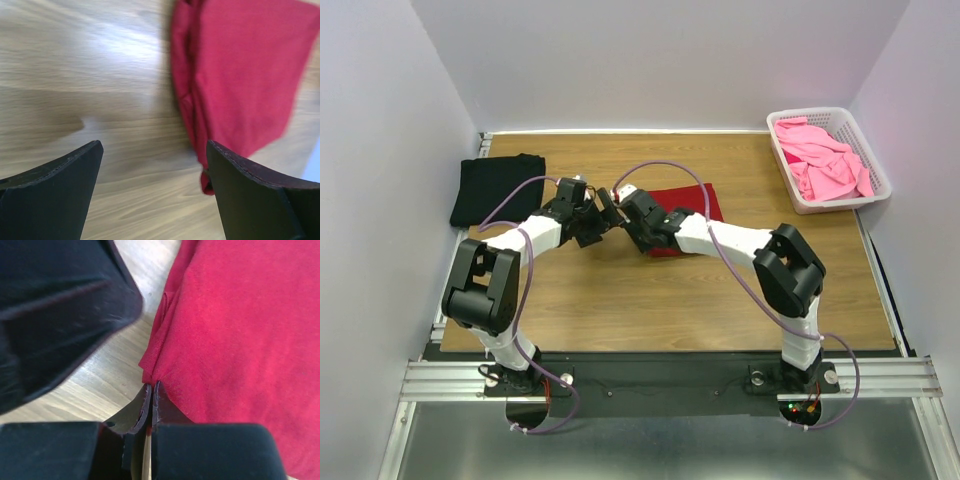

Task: Fold and stack the t-shirts
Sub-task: Neatly place the folded tshirt to the corner

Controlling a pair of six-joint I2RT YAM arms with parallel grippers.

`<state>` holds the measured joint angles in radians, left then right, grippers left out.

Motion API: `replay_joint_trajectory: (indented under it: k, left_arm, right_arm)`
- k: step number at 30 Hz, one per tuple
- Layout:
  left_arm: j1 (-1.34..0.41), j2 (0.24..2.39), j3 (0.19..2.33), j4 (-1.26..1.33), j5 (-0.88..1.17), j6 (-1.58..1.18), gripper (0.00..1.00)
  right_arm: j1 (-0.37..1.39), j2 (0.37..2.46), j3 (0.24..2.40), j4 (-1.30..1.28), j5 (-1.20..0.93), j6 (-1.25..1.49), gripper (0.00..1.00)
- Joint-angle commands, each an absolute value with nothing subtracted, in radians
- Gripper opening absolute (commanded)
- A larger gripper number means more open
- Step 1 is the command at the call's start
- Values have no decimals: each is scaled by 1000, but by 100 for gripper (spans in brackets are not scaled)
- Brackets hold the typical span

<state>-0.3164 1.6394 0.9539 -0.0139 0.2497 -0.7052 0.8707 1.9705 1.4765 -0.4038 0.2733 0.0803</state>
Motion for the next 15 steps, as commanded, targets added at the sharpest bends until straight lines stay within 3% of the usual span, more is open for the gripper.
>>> replay_joint_trajectory:
  k: [1, 15]
  left_arm:
    - [-333, 1654, 946, 98, 330, -804, 97]
    - [-399, 1809, 1006, 183, 339, -923, 95]
  right_arm:
    - [859, 1902, 1453, -367, 219, 126, 0]
    - [844, 1853, 1376, -282, 173, 230, 1]
